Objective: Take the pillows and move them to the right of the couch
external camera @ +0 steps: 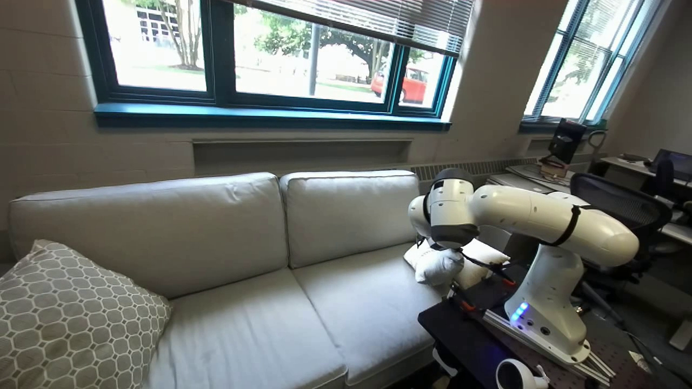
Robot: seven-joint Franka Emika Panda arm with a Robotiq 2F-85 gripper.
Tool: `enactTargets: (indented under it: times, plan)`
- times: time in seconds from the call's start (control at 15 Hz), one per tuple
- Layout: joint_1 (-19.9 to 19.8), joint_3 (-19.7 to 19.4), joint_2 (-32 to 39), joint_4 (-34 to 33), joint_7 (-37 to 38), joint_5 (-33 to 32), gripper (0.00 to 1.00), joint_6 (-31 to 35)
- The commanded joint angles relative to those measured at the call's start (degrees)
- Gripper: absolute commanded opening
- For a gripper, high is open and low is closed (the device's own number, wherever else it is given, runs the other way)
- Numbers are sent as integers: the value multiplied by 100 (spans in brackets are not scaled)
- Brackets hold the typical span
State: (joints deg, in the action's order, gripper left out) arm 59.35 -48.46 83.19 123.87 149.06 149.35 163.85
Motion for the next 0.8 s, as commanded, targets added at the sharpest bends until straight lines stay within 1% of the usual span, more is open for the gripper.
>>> enactTargets:
  times: [0.0, 0.13, 0.2, 0.27, 0.47, 0.6, 0.73]
  plan:
    - [460, -421, 92, 838, -13, -11, 4, -337]
    - [836, -552, 387, 1141, 188, -25, 5, -567]
    - [1048, -568, 77, 1328, 46, -25, 4, -323]
    - [1166, -592, 109, 1321, 24, -25, 3, -172]
    - [1551, -592, 103, 1169, -227, -25, 4, 375]
    - [1693, -576, 101, 918, -484, -27, 4, 698]
    - [1783, -633, 98, 678, -861, -28, 4, 867]
